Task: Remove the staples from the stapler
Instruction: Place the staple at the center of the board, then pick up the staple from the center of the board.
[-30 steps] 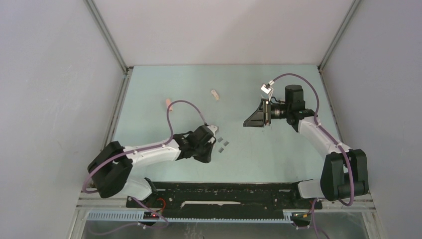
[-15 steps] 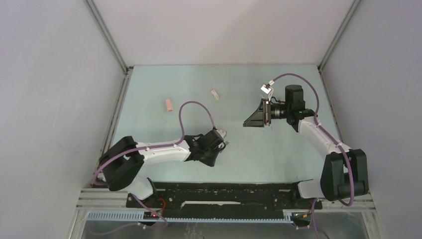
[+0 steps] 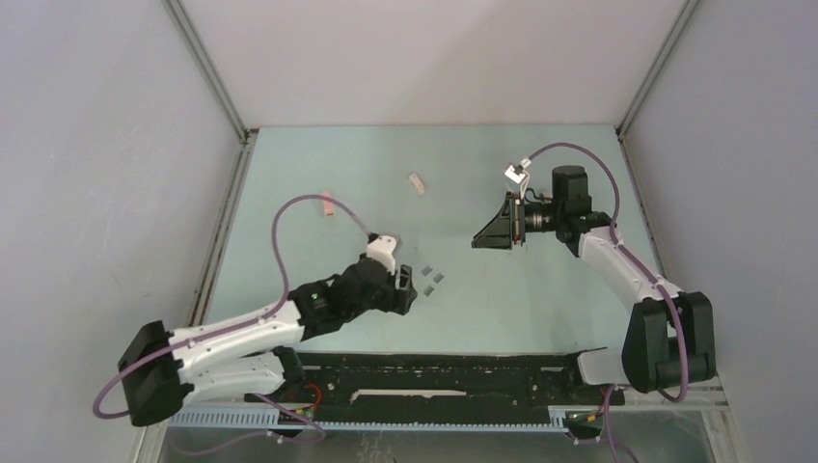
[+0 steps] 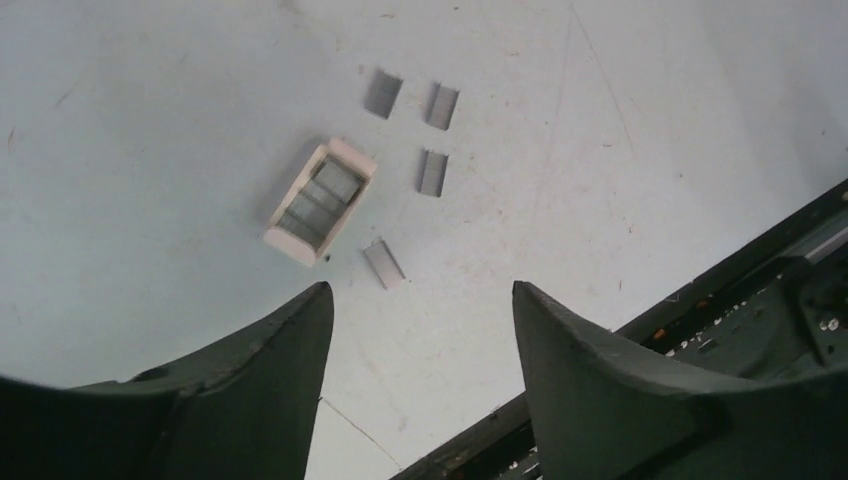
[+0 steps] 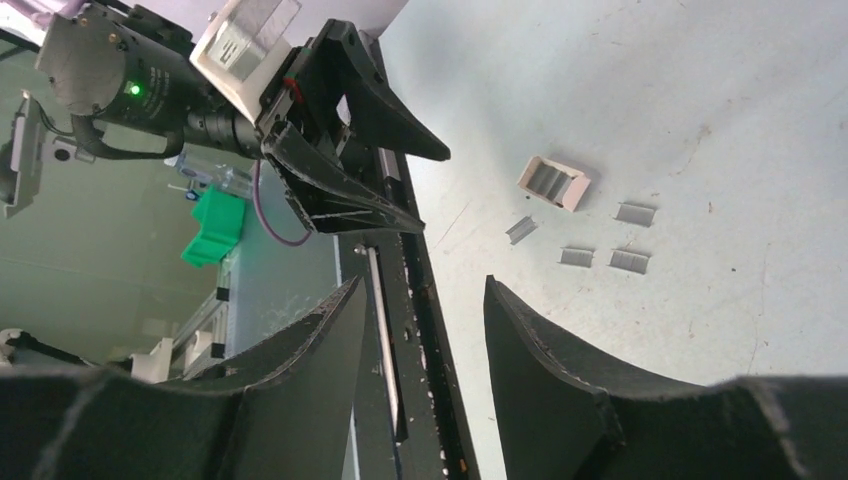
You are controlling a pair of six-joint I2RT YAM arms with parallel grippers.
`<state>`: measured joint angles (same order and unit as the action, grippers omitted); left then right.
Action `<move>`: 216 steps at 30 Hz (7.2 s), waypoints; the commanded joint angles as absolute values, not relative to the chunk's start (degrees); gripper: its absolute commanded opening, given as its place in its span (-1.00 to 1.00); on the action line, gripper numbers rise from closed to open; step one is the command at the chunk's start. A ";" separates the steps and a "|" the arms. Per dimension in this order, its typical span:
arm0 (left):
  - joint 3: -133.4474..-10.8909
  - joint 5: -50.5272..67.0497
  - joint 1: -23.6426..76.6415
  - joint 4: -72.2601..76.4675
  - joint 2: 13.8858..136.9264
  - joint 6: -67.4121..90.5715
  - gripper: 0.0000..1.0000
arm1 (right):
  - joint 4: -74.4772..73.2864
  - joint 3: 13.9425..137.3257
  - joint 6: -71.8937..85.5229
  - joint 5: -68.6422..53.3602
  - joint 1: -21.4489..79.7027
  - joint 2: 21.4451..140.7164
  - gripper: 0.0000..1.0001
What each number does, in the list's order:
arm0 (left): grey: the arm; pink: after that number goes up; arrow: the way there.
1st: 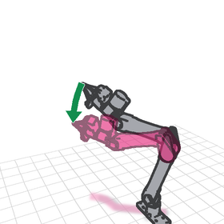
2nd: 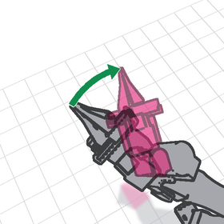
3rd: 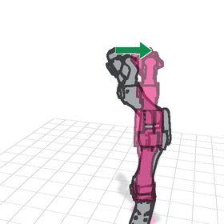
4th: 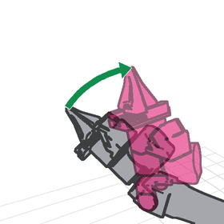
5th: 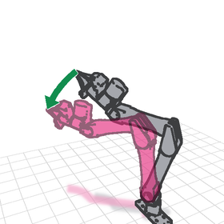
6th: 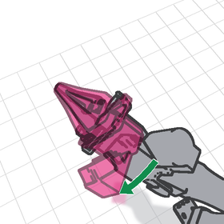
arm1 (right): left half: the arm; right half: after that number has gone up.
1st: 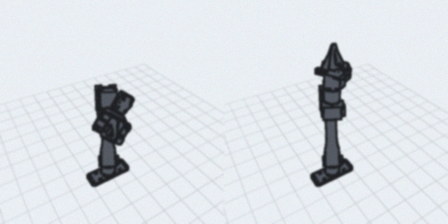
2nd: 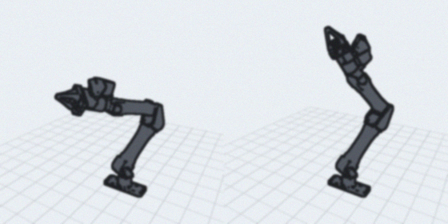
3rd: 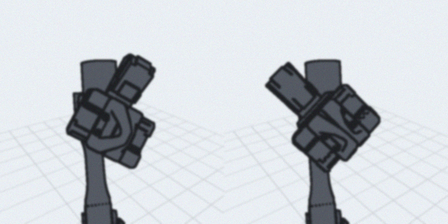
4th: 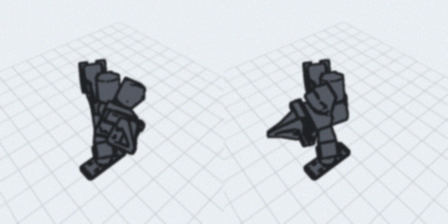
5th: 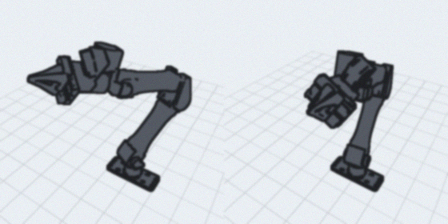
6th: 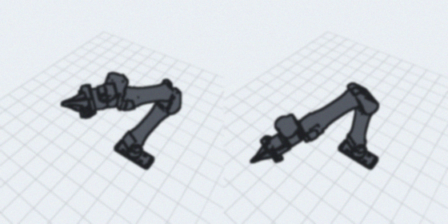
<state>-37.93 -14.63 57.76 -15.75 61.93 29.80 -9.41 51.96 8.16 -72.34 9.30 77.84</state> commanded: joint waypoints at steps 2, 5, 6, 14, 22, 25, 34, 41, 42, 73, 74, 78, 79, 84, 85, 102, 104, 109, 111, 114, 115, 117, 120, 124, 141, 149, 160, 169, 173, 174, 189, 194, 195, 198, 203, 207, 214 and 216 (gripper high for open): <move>-26.69 -20.71 57.69 -3.02 51.58 34.84 0.84 | -12.21 54.14 0.95 -70.83 11.39 73.94 0.13; -22.59 -18.15 55.92 2.24 48.33 37.50 1.00 | -14.14 54.09 -2.79 -69.48 12.80 72.91 0.13; -21.45 -15.86 54.89 3.94 47.92 38.53 1.00 | -14.63 54.13 -4.10 -69.11 13.21 72.39 0.13; -18.63 -11.23 51.08 6.77 50.46 46.39 0.97 | -15.79 54.10 -6.35 -68.03 13.98 71.46 0.12; -27.38 -15.70 53.75 -4.37 59.73 44.19 0.94 | -15.86 54.12 -6.59 -68.03 13.89 71.39 0.12; -29.96 -19.01 56.01 -6.26 63.66 45.08 0.92 | -15.95 54.14 -6.58 -68.03 13.81 71.44 0.13; -37.03 -21.94 58.51 -10.51 74.12 47.61 0.60 | -16.00 54.14 -6.59 -68.21 13.67 71.50 0.12; -37.79 -22.62 58.80 -10.08 75.54 48.08 0.58 | -16.00 54.12 -6.50 -68.62 13.54 71.76 0.12; -37.79 -22.68 58.80 -9.98 75.62 48.20 0.58 | -16.00 54.14 -6.46 -68.68 13.54 71.82 0.12; -46.79 -27.53 60.55 -19.50 88.27 52.38 0.10 | -15.91 54.14 -6.06 -69.65 13.10 71.79 0.12; -46.92 -27.45 60.63 -19.47 88.41 52.38 0.10 | -15.91 54.12 -6.05 -69.73 13.10 71.80 0.12; -47.20 -27.36 60.82 -19.64 88.77 52.29 0.08 | -15.91 54.14 -5.98 -69.79 13.01 71.72 0.12; -47.13 -27.38 60.86 -19.70 88.80 52.29 0.08 | -15.88 54.12 -5.98 -69.79 13.01 71.72 0.12; -46.72 -27.58 60.97 -19.94 88.68 52.77 0.02 | -15.91 54.14 -5.97 -69.87 13.01 71.81 0.12; -46.68 -27.73 60.99 -20.16 88.68 52.88 0.02 | -15.91 54.14 -5.95 -69.87 13.01 71.81 0.12; -47.83 -27.66 61.63 -20.92 90.64 54.40 -0.20 | -15.82 54.14 -5.71 -70.05 13.01 71.72 0.12; -48.26 -27.46 61.69 -20.96 90.98 54.32 -0.21 | -15.82 54.14 -5.67 -70.05 13.01 71.67 0.12; -48.35 -27.39 61.98 -21.54 91.49 54.57 -0.27 | -15.74 54.14 -5.62 -70.11 13.01 71.63 0.12; -48.30 -27.42 61.97 -21.62 91.81 54.58 -0.27 | -15.73 54.14 -5.62 -70.14 13.01 71.64 0.12; -48.80 -27.57 61.96 -21.99 92.50 54.27 -0.27 | -15.71 54.14 -5.52 -70.18 12.92 71.59 0.12; -48.98 -27.59 61.96 -22.10 92.69 54.23 -0.27 | -15.73 54.18 -5.49 -70.14 12.88 71.55 0.12; -49.04 -27.68 61.96 -22.23 92.94 54.10 -0.28 | -15.73 54.14 -5.53 -70.18 12.83 71.54 0.12; -48.93 -27.70 61.97 -22.23 93.14 54.05 -0.33 | -15.73 54.14 -5.47 -70.22 12.85 71.63 0.12; -48.87 -27.19 61.99 -22.24 93.59 54.05 -0.33 | -15.73 54.09 -5.40 -70.23 12.83 71.58 0.12; -45.43 -25.45 61.88 -18.17 90.78 54.64 -0.61 | -15.82 54.07 -5.34 -70.27 12.64 71.63 0.12; -42.36 -24.35 61.45 -13.17 87.66 55.17 -0.67 | -15.82 54.13 -5.09 -70.40 12.55 71.63 0.12; -38.01 -21.23 60.17 -6.47 83.85 55.77 -0.70 | -15.83 54.13 -4.84 -70.49 12.41 72.07 0.12; -35.99 -19.25 59.22 -3.21 82.06 56.07 -0.70 | -15.86 54.14 -4.78 -70.55 12.48 72.59 0.12; -34.80 -18.11 58.51 -1.38 81.03 56.38 -0.71 | -15.99 54.10 -4.71 -70.59 12.66 72.90 0.12; -34.50 -18.01 58.44 -0.95 80.70 56.46 -0.71 | -16.00 54.06 -4.63 -70.58 12.66 72.94 0.12; -25.75 -12.23 54.81 13.22 74.41 59.08 -0.71 | -16.56 54.05 -3.56 -71.96 14.95 78.00 0.12; -20.88 -9.38 52.07 20.41 68.50 60.57 -0.71 | -8.82 51.38 3.67 -76.29 16.40 83.29 0.14; -20.20 -9.13 51.66 21.29 66.58 60.82 -0.71 | -7.12 50.61 5.25 -76.45 16.74 83.62 0.15; -18.31 -8.67 50.49 24.18 62.22 61.68 -0.71 | -4.13 49.77 8.25 -76.75 17.88 85.02 0.20; -16.76 -7.76 48.89 29.09 56.80 63.41 -0.71 | 7.87 46.74 19.54 -78.30 19.90 86.67 0.38; -17.03 -7.90 48.33 31.44 54.34 63.97 -0.71 | 12.01 46.58 23.69 -79.30 21.99 87.35 0.41; -17.30 -8.84 48.13 33.12 52.86 64.02 -0.71 | 15.62 46.58 28.31 -80.20 23.78 87.98 0.41; -17.09 -8.77 48.00 34.56 53.48 64.47 -0.71 | 16.97 46.59 29.82 -80.34 24.03 88.02 0.42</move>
